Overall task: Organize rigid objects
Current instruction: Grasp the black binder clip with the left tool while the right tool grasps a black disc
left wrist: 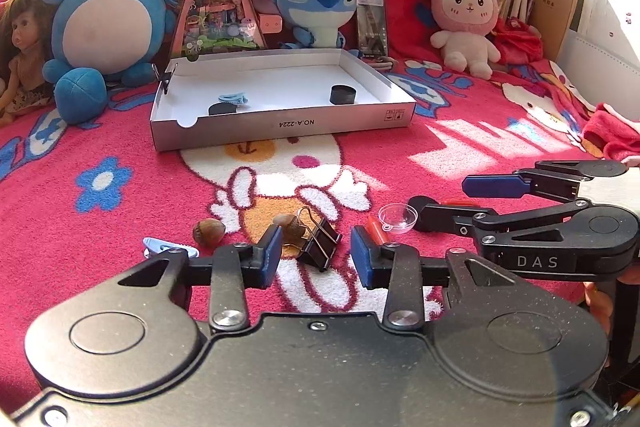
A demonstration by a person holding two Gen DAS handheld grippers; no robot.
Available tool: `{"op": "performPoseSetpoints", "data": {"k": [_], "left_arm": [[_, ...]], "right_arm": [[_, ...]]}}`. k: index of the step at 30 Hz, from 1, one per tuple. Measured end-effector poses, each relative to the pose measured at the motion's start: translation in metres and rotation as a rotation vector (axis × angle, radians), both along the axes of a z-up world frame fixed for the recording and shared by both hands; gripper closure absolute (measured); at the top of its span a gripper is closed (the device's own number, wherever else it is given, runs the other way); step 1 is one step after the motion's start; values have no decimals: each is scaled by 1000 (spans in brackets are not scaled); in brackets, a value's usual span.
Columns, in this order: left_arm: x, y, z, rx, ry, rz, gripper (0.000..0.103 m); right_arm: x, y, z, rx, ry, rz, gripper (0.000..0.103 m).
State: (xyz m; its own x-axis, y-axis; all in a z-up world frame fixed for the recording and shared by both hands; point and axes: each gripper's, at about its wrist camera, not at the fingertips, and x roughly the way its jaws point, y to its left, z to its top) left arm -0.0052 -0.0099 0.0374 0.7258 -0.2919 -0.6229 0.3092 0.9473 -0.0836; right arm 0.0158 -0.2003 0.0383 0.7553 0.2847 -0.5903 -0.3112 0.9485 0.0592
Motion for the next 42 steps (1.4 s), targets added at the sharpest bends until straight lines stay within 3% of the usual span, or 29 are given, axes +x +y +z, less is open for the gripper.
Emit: {"op": "performPoseSetpoints", "data": {"k": [5, 12, 23, 30, 34, 39, 42], "left_arm": [[3, -3, -11, 2, 46, 7, 77], [13, -6, -23, 10, 58, 22, 79], [28, 8, -24, 23, 38, 95, 79], [32, 24, -24, 75, 6, 213, 75], [28, 21, -20, 41, -5, 171, 63], [32, 10, -23, 55, -11, 152, 59], [40, 7, -30, 62, -8, 161, 58]], "right_arm": [[-4, 5, -5, -25, 20, 19, 53], [-1, 3, -11, -5, 51, 4, 61], [6, 2, -15, 19, 64, -10, 62], [10, 2, -17, 23, 68, -22, 57], [13, 3, -18, 26, 67, -30, 57], [15, 5, -19, 19, 62, -36, 48], [16, 6, -20, 17, 59, -36, 47]]}}
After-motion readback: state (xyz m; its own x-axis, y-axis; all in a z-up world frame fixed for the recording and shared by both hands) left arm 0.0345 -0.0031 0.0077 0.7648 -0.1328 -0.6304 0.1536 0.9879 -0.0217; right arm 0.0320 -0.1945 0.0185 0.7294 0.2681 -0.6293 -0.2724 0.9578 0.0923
